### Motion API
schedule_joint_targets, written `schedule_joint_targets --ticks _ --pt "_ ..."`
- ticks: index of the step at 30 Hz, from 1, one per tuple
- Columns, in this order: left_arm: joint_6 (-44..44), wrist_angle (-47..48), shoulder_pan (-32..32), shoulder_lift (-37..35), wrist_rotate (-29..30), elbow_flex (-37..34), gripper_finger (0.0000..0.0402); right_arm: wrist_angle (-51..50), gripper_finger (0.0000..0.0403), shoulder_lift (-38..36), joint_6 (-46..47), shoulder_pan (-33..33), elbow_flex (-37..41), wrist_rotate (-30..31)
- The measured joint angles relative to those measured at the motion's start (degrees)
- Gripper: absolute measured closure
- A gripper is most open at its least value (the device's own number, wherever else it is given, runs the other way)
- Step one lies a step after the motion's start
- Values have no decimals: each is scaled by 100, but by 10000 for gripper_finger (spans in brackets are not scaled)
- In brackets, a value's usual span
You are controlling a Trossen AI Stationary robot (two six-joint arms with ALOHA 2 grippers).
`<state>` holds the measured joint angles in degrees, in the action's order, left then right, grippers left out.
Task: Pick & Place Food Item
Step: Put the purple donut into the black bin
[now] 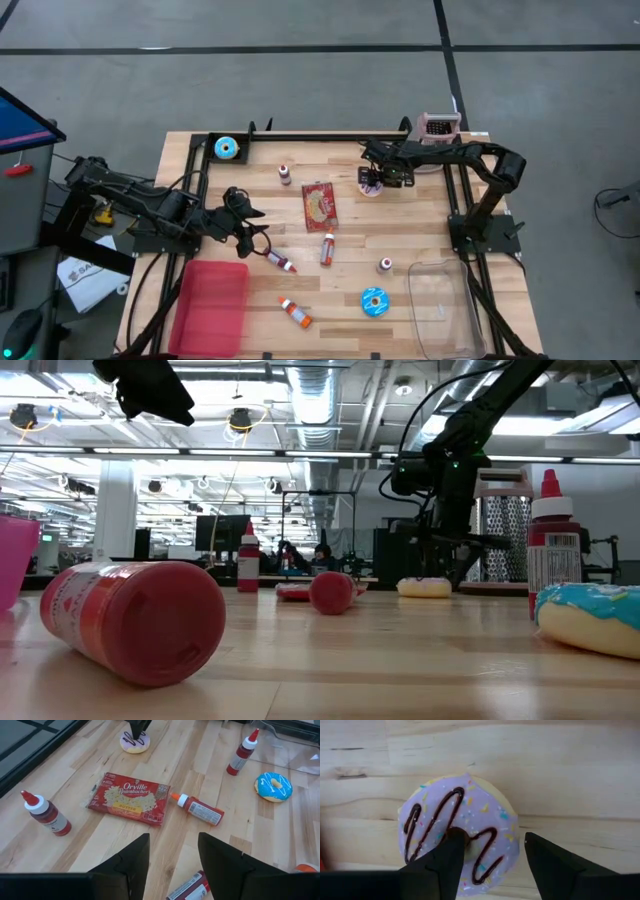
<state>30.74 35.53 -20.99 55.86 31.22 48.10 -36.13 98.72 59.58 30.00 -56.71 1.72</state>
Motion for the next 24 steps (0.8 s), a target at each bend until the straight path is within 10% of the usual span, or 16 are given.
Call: schedule_joint_targets --ticks 24 --pt "0 0 1 0 2 2 238 233 282 0 -14 -41 0 -20"
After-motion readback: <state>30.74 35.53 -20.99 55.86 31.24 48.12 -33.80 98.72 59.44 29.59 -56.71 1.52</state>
